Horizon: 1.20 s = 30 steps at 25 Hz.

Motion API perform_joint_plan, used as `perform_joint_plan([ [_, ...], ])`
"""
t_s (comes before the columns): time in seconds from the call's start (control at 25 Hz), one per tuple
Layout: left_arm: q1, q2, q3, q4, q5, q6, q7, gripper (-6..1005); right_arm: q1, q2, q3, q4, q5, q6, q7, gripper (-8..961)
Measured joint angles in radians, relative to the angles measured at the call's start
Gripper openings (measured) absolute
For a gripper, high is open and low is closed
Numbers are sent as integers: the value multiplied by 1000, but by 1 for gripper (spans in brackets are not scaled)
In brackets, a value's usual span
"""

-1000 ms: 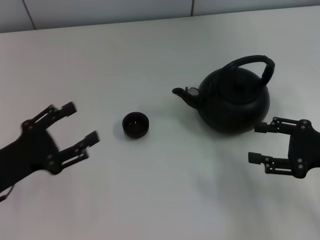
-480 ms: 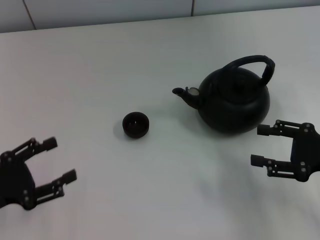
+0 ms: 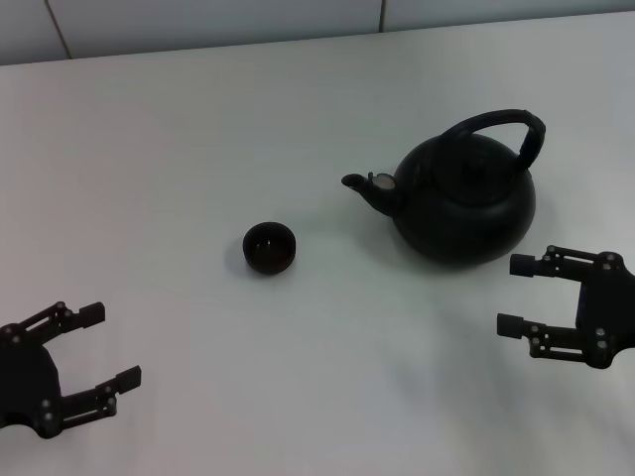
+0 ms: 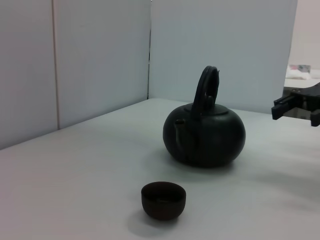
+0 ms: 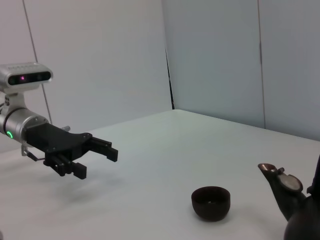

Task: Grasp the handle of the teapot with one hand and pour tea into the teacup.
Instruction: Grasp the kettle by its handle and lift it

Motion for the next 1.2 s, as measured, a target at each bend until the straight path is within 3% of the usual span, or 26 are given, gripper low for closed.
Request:
perform_joint_plan([
  [0.52, -6, 1, -16, 3, -5, -13, -2, 849, -31, 1, 0, 52, 67, -2, -55, 732],
  [0.76, -9, -4, -19, 4, -7, -13, -6, 848, -98, 3, 27, 264, 269, 33, -276, 732],
  [0.92, -9, -4, -28, 4, -8, -11, -9, 848, -134, 4, 136, 462, 367, 60, -490, 732],
  [1.2, -9, -8, -35, 4, -9, -7, -11, 847, -182, 12, 435, 774, 404, 158, -861, 731],
])
